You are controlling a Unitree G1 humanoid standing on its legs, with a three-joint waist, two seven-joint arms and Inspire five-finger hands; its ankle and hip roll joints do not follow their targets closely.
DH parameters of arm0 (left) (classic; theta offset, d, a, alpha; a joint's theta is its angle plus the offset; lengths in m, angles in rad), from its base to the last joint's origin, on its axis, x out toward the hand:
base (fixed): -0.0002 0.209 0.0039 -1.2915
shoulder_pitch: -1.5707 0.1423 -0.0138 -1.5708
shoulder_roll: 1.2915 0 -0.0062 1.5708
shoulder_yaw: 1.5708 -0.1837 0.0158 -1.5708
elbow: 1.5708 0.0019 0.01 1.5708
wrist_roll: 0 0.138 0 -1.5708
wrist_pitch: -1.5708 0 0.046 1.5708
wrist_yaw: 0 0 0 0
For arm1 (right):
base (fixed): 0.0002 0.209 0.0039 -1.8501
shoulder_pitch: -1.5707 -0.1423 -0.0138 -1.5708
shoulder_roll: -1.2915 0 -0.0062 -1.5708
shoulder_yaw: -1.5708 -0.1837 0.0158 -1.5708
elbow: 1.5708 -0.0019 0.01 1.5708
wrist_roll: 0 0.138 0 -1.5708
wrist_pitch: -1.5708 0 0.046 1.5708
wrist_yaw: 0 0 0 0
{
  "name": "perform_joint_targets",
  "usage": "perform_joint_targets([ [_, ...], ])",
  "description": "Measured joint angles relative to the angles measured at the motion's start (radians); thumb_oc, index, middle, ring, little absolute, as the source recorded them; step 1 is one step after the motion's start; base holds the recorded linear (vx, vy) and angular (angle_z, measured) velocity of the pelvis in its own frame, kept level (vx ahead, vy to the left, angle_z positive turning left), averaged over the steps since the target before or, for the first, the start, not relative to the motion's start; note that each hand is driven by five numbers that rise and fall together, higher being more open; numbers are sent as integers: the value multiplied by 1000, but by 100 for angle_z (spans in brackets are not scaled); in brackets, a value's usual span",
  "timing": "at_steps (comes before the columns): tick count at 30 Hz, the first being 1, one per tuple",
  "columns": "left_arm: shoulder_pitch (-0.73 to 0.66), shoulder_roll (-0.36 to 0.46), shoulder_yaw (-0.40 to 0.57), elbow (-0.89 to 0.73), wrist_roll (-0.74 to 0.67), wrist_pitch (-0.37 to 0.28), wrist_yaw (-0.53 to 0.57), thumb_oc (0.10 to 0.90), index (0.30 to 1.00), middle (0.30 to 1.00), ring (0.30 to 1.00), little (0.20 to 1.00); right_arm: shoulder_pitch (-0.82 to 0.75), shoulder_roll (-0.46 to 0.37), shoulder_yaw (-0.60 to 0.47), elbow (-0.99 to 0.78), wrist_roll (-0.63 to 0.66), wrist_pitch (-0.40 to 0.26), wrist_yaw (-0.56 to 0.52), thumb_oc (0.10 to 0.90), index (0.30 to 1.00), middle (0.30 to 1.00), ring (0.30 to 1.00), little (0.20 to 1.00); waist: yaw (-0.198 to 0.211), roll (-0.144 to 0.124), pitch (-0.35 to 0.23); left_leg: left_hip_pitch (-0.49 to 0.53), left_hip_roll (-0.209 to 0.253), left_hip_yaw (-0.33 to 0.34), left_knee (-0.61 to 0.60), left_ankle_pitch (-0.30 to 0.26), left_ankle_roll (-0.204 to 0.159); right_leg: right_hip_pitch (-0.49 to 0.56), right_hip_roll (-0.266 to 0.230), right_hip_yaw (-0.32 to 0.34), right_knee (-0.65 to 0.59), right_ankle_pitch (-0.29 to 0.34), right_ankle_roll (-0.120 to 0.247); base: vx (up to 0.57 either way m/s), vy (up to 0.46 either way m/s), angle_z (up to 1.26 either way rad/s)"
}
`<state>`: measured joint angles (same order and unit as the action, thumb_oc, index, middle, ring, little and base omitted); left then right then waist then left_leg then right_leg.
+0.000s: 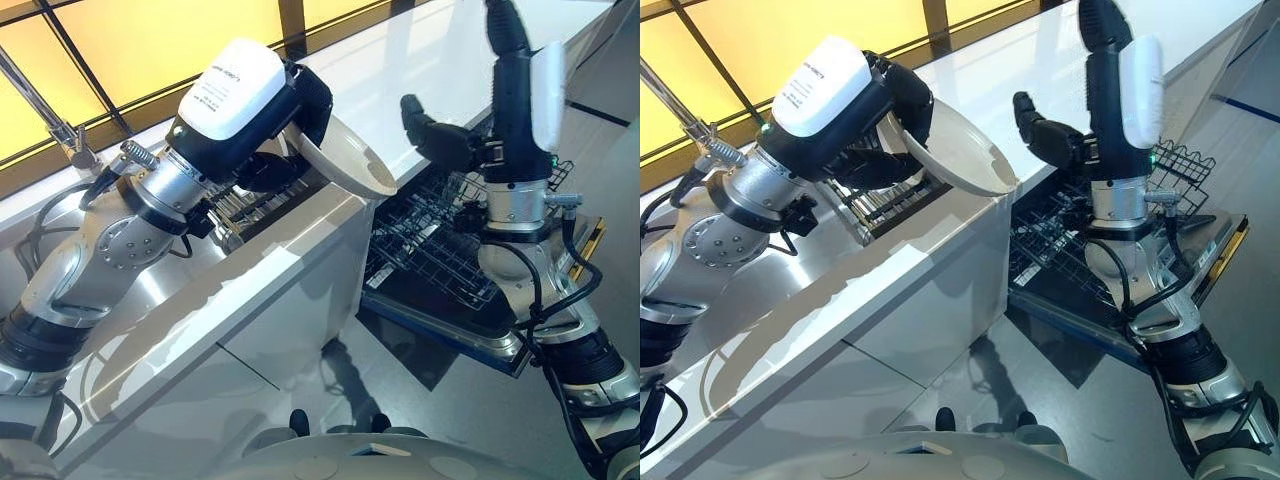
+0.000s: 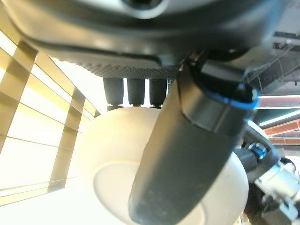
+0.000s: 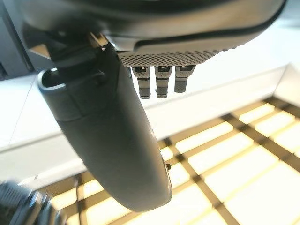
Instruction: Pick up plates and place into dishwasher.
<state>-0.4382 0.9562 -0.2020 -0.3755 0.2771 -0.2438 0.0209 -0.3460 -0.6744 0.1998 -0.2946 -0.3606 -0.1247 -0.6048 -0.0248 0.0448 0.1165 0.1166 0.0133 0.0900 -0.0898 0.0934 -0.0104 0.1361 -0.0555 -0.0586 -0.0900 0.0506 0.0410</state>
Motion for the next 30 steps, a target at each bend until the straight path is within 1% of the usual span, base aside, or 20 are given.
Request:
perform_joint_targets([
  [3, 0, 0, 0, 12, 20, 1, 0, 100, 300, 300, 300, 200, 9, 1, -21, 1, 8, -1, -28, 800, 900, 900, 900, 900, -3, 1, -2, 1, 0, 2, 1, 0, 0, -2, 1, 6, 0, 0, 0, 11, 7, -6],
  [7, 9, 0, 0, 34, 37, 0, 15, 100, 300, 300, 300, 200, 43, 33, -46, 20, 26, -1, -25, 800, 900, 900, 900, 900, -6, 1, -5, 2, 0, 7, 0, -1, -1, -4, 2, 12, 0, 0, 0, 10, 9, -4],
  [12, 19, 1, 3, 70, 44, 5, 58, 100, 300, 300, 300, 200, 117, 33, -48, 62, 26, 2, 20, 800, 900, 900, 900, 900, -10, -1, -9, 2, 1, 8, -2, -1, -1, -6, 2, 15, 0, 0, 0, 0, 0, 0],
  [15, 52, 7, 38, 79, 77, 9, 100, 100, 300, 300, 300, 200, 196, 34, -48, 100, 27, 2, 58, 800, 900, 900, 900, 900, -10, -1, -10, 2, 2, 12, -2, -3, -2, -8, 2, 19, 0, 0, 0, 18, 1, -4],
  [19, 57, 48, 74, 95, 77, 48, 151, 100, 300, 300, 300, 200, 265, 34, -46, 129, 27, 3, 105, 800, 900, 900, 900, 900, -16, -1, -10, 1, 2, 18, -3, -5, -1, -10, 2, 24, 0, 0, 0, 10, 1, -3],
  [23, 56, 54, 91, 113, 75, 69, 196, 100, 300, 300, 300, 200, 265, 34, -29, 132, 25, 3, 109, 800, 900, 900, 900, 900, -30, -1, -11, 1, 2, 18, -3, -5, -1, -10, 2, 24, 0, 0, 0, 0, 0, 0],
  [30, 56, 54, 90, 117, 75, 68, 198, 100, 300, 300, 300, 200, 260, 33, -25, 132, 26, 3, 126, 800, 900, 900, 900, 900, -30, -1, -12, 1, 2, 17, -2, -5, -1, -10, 2, 23, 0, 0, 0, 0, 0, 0],
])
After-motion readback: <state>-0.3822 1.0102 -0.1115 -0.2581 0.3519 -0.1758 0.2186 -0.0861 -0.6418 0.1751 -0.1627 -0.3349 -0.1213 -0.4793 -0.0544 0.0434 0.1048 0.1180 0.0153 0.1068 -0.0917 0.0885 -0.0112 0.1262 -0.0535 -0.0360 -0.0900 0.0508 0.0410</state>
